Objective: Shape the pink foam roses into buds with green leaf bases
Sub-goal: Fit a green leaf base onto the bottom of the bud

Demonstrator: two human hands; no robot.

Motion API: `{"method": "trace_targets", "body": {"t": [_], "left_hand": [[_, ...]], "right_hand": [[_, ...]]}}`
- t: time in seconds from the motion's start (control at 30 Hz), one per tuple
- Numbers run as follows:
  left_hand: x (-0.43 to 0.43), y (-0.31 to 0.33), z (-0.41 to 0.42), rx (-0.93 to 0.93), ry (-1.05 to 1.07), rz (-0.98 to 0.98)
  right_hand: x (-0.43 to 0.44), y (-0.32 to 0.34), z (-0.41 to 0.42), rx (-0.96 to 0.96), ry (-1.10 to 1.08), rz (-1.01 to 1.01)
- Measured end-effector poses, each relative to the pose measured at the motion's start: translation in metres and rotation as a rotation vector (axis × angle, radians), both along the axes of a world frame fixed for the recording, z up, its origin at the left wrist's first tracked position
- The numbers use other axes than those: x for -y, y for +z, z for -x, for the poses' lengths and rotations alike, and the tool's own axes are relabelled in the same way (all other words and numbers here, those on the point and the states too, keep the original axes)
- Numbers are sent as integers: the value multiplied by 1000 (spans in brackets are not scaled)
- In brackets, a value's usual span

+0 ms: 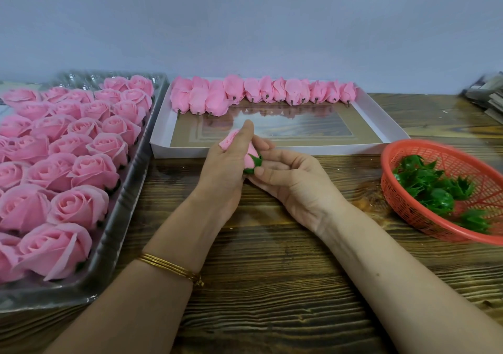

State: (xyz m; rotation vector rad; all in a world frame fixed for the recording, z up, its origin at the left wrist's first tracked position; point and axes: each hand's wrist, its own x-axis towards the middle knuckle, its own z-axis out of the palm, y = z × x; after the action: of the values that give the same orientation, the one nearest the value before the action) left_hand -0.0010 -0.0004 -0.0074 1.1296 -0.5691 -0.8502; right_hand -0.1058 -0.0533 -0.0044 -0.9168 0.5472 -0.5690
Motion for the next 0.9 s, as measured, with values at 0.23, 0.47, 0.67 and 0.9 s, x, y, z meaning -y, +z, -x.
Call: {"method": "trace_targets", "body": {"t": [0.23, 0.47, 0.67, 0.9], "left_hand": [[-2, 2, 1, 2, -8, -26], [-4, 2, 3, 58, -11, -47], [-2, 1, 4, 59, -10, -42], [0, -1, 2, 41, 0, -35]], "right_hand": [[2, 4, 1, 33, 73, -89], [3, 2, 1, 36, 53, -107], [3, 1, 1, 5, 14, -82], [0, -1, -2, 61, -39, -30]]}}
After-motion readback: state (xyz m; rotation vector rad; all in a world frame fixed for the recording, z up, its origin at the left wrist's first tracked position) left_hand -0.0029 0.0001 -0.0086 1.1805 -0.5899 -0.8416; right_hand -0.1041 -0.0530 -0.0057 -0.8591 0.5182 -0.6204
